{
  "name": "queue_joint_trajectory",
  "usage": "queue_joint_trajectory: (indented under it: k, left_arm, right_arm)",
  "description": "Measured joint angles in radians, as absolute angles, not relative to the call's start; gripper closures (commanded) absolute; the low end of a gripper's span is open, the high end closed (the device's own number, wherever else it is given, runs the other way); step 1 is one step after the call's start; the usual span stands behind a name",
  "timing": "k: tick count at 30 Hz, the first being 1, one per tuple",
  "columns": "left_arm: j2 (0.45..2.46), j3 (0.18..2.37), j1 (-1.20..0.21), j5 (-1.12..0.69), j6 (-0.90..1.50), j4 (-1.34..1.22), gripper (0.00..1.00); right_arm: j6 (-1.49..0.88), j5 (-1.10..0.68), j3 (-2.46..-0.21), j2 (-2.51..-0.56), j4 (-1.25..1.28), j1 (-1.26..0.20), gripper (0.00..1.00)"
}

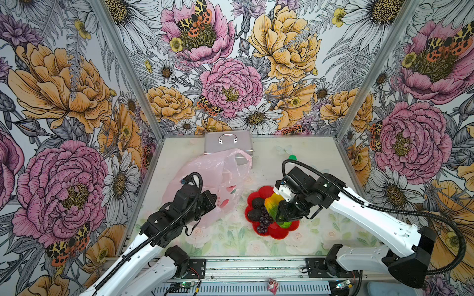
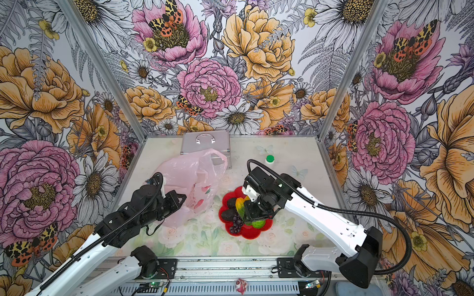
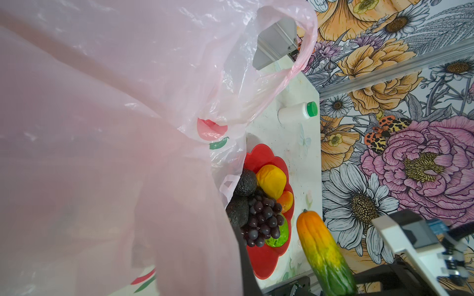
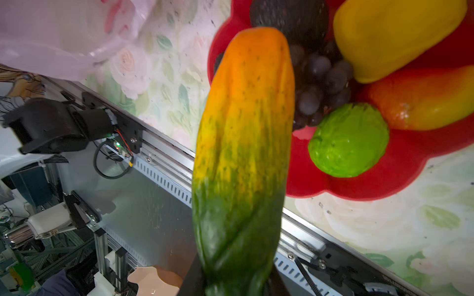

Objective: Place the fruits into the plastic bag
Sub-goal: Pick up the fruit from the plate, then place the fruit in the plastic bag.

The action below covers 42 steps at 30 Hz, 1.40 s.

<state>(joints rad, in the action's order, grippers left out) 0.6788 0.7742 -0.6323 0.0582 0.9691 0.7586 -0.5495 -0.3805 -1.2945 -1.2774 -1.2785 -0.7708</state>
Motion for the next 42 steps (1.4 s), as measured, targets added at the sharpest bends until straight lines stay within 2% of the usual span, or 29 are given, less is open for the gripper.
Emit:
queue_joint_trajectory:
  k: [11,42]
  left_arm:
    - [0.667,0.774,-0.632,0.059,0.97,0.759,1.0]
    - [0.674,0.818,-0.665,0.07,0.939,0.757,1.0]
  right_arm:
    - [-0.421,-0.468,-1.562,-1.614,-1.23,-0.765,0.78]
    - [-0.412,-0.571,-1.988,-2.06,-1.195,-0.858,0.79]
